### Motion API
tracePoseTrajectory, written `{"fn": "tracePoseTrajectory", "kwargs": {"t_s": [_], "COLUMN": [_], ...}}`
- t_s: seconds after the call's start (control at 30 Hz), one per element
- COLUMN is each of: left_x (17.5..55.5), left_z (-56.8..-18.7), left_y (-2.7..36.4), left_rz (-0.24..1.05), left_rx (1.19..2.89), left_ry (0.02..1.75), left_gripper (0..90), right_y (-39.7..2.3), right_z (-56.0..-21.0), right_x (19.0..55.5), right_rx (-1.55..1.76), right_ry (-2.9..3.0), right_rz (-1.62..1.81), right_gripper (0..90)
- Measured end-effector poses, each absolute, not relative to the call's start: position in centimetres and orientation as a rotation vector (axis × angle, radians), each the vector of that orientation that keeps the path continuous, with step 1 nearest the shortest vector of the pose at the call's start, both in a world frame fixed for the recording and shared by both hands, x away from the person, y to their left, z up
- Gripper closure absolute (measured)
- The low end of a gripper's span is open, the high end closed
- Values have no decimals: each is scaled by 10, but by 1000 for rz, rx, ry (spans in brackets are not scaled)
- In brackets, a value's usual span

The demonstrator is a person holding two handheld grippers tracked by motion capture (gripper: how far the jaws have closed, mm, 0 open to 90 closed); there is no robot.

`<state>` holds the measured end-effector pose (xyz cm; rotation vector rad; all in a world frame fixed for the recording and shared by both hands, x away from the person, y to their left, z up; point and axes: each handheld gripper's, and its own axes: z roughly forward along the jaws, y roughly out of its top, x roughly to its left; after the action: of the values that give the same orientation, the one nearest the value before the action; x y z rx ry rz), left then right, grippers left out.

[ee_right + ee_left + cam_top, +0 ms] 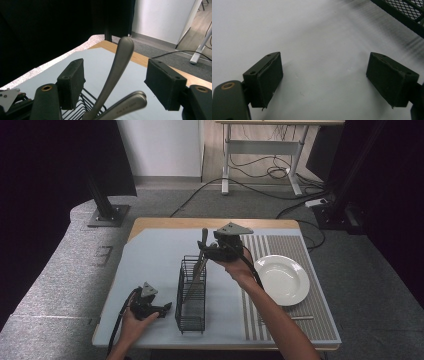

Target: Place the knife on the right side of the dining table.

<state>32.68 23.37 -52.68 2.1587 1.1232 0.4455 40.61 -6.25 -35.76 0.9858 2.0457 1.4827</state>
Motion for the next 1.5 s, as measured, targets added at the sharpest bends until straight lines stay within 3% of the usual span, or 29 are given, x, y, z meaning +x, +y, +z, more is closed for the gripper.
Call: {"fn": "tracePoseTrajectory", "kwargs": {"t_s": [0.43,0.83,1.5], "left_x": [327,327,327], "left_z": [-527,-527,-527], "left_y": [234,234,234], "left_rz": [445,445,445], "left_rx": [2159,2159,2158], "left_ry": [1123,1123,1123], "left_gripper": [131,132,131], "right_y": [-54,-49,-51], "right_z": [-364,-376,-394], "right_x": [419,432,427], "right_rx": [997,1002,1022], "right_ry": [2056,2133,2183], "right_rz": [1462,1491,1542], "right_gripper": [383,582,750]}}
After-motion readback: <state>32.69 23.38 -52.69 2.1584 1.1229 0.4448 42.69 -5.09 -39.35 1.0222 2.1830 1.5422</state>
